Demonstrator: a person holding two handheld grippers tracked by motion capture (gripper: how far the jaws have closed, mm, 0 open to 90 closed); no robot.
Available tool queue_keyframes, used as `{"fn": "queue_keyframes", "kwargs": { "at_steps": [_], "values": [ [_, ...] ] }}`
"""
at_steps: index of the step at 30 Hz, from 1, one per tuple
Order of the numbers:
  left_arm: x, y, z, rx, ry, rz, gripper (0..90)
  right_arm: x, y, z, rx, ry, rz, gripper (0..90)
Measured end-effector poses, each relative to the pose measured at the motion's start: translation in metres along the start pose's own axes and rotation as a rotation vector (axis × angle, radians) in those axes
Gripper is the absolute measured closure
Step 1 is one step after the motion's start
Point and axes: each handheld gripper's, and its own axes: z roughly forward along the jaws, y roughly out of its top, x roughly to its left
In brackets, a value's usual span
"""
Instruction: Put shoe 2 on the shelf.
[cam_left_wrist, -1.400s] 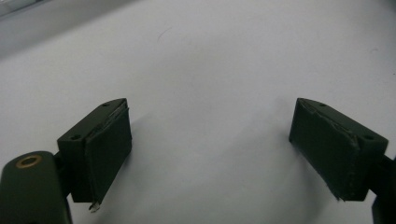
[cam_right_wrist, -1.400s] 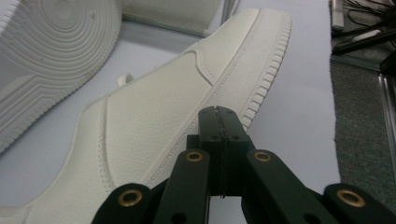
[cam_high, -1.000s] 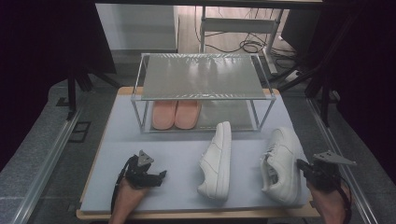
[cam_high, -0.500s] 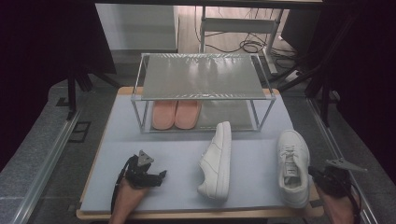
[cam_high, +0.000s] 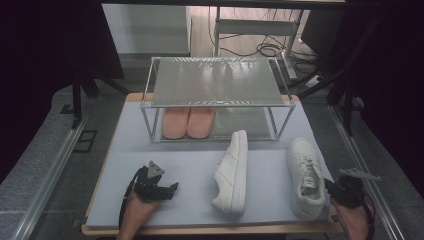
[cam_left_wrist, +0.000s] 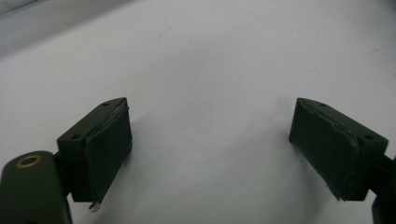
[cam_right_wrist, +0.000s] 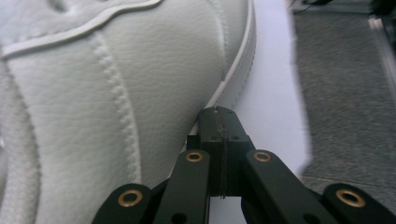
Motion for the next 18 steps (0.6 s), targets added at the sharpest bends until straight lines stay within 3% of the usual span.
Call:
{"fn": "queue_keyframes", "kwargs": {
  "at_steps": [3,9,18],
  "values": [
    [0.0,0.0,0.0,-0.001,0.0,0.0,13.2,0.006,-0.002,0.007,-0.015,0.045,0.01,90.0],
    [0.0,0.0,0.0,-0.002,0.001,0.0,13.4,0.008,0.0,0.007,-0.011,0.044,-0.002,90.0],
    [0.0,0.0,0.0,-0.002,0.001,0.0,13.3,0.007,0.01,-0.016,-0.056,0.031,-0.014,89.4]
  ]
}}
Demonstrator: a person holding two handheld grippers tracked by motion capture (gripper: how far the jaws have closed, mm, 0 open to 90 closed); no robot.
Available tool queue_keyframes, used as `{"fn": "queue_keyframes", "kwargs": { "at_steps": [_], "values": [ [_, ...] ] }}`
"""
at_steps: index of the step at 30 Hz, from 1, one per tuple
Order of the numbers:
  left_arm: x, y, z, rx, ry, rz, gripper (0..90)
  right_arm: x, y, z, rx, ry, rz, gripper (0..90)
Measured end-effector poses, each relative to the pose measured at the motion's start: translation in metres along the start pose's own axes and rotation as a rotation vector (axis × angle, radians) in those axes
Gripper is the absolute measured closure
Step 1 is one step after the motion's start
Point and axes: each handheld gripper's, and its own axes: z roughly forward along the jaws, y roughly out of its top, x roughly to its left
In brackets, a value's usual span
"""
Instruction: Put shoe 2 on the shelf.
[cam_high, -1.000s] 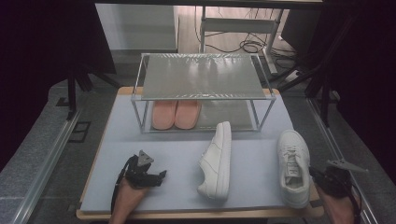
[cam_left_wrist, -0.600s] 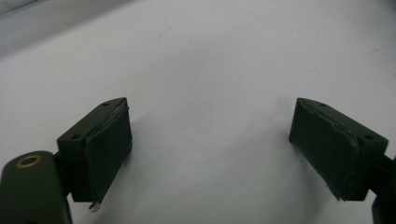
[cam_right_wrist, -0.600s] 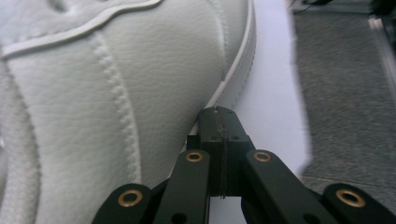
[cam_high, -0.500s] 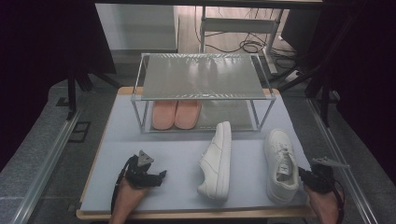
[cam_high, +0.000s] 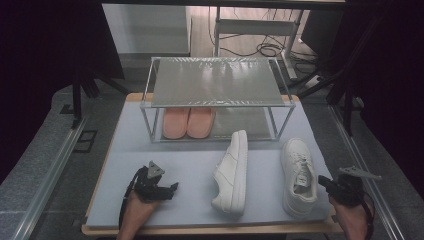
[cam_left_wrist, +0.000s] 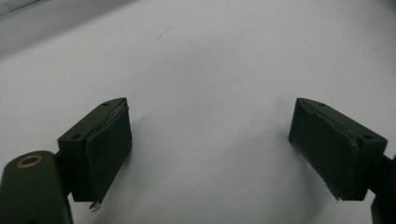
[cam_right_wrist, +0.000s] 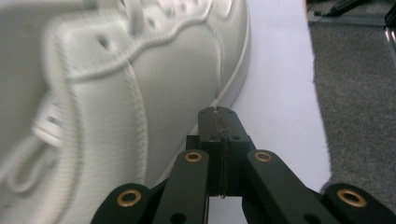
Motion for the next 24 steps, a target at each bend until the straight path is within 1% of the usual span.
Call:
{"fn": "queue_keyframes", "kwargs": {
  "at_steps": [4,6,8,9,10,11,14,15,16,17,18,20,21,24],
  "values": [
    [0.0,0.0,0.0,0.0,0.0,0.0,13.4,0.002,0.009,-0.012,-0.029,0.025,-0.008,88.3],
    [0.0,0.0,0.0,0.0,0.0,0.0,13.3,0.004,0.013,-0.015,-0.041,0.031,-0.013,90.0],
    [0.0,0.0,0.0,0.0,0.0,-0.001,13.3,0.008,0.019,-0.019,-0.058,0.044,-0.018,90.0],
    [0.0,0.0,0.0,0.0,0.0,-0.001,13.4,0.008,0.019,-0.019,-0.058,0.044,-0.018,90.0],
    [0.0,0.0,0.0,0.0,-0.001,0.0,13.4,0.012,0.022,-0.022,-0.07,0.054,-0.025,90.0],
    [0.0,0.0,0.0,0.0,-0.001,0.0,13.3,0.012,0.022,-0.022,-0.07,0.054,-0.025,90.0],
    [0.0,0.0,0.0,0.0,-0.001,0.0,13.3,0.019,0.028,-0.026,-0.084,0.072,-0.043,90.0],
    [0.0,0.0,0.0,0.0,-0.001,-0.001,13.3,0.026,0.033,-0.029,-0.089,0.081,-0.059,90.0],
    [0.0,0.0,0.0,-0.001,-0.001,-0.001,13.3,0.026,0.033,-0.029,-0.089,0.081,-0.059,90.0],
    [0.0,0.0,0.0,-0.001,-0.001,-0.001,13.4,0.029,0.035,-0.03,-0.092,0.087,-0.067,90.0],
    [0.0,0.0,0.0,0.0,-0.001,0.0,13.4,0.035,0.039,-0.029,-0.096,0.095,-0.088,90.0],
    [0.0,0.0,0.0,0.0,-0.001,0.0,13.4,0.04,0.042,-0.026,-0.096,0.103,-0.099,90.0],
    [0.0,0.0,0.0,0.0,-0.001,0.0,13.4,0.04,0.042,-0.026,-0.096,0.103,-0.099,90.0],
    [0.0,0.0,0.0,-0.001,-0.001,0.0,13.4,0.048,0.045,-0.022,-0.093,0.117,-0.112,90.0]
  ]
}}
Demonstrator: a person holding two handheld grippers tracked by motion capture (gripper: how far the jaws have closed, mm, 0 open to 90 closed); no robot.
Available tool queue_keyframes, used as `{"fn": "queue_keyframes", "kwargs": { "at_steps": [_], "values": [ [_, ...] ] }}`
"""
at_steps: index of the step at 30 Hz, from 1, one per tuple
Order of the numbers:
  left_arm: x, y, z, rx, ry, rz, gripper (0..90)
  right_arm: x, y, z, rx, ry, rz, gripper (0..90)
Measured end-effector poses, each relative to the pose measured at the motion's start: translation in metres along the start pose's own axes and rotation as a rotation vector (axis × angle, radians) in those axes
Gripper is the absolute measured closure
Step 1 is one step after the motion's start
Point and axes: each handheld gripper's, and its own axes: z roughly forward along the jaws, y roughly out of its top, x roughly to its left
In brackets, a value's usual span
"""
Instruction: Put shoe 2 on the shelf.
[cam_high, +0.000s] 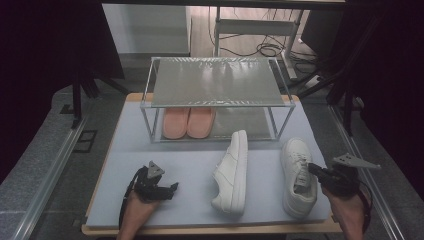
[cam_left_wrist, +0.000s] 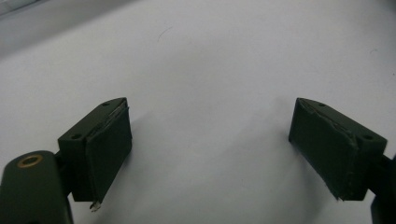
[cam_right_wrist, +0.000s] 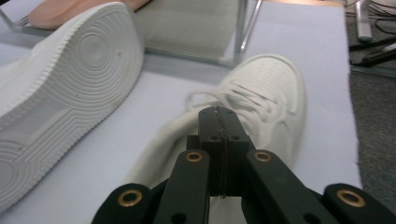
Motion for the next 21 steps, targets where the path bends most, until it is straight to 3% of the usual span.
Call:
{"fn": "queue_keyframes", "kwargs": {
  "at_steps": [21],
  "values": [
    [0.0,0.0,0.0,-0.001,0.0,0.0,13.5,0.06,0.022,0.029,0.018,0.135,-0.088,90.0]
  ]
}}
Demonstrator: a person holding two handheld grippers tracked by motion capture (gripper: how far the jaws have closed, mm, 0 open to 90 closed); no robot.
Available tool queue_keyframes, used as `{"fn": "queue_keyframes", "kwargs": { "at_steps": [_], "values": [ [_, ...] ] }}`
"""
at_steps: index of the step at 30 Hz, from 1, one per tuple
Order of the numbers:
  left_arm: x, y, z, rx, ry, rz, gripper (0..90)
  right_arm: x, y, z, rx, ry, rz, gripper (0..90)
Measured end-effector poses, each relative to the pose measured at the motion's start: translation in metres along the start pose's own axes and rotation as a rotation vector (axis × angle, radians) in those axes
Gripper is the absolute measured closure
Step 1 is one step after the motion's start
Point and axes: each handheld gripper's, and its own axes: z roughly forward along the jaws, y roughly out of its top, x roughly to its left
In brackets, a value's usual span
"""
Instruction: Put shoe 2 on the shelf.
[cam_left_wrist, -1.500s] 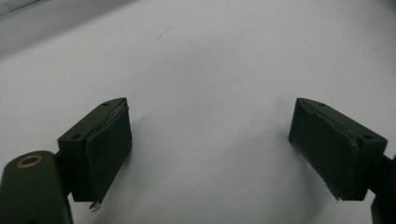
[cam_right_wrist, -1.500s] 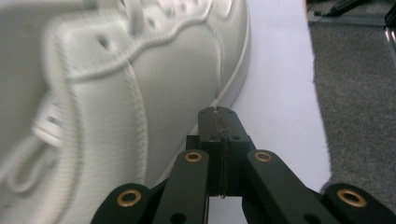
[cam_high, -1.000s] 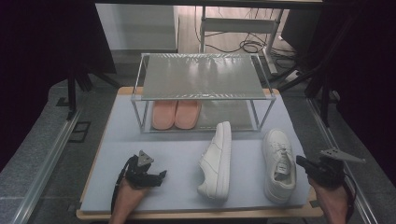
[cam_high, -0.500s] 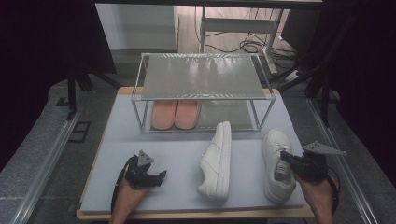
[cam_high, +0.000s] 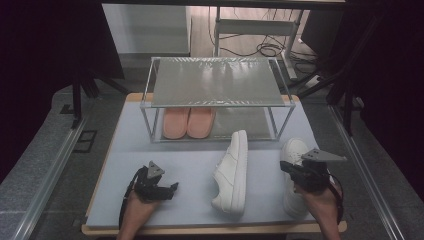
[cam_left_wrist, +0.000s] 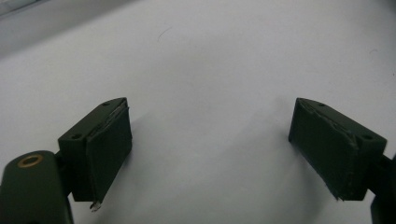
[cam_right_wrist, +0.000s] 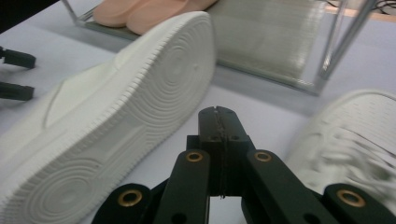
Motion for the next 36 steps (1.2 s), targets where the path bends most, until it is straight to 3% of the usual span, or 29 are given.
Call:
{"fn": "queue_keyframes", "kwargs": {
  "at_steps": [11,21,27,36],
  "values": [
    [0.0,0.0,0.0,-0.002,0.0,-0.003,13.6,0.034,0.011,0.029,0.022,0.078,-0.047,90.0],
    [0.0,0.0,0.0,-0.003,0.0,-0.003,13.7,0.056,0.014,0.051,0.04,0.118,-0.079,90.0],
    [0.0,0.0,0.0,-0.002,0.001,0.001,13.8,0.066,0.015,0.062,0.045,0.135,-0.096,90.0],
    [0.0,0.0,0.0,-0.003,0.001,-0.002,13.8,0.067,0.012,0.07,0.057,0.131,-0.09,90.0]
  ]
}}
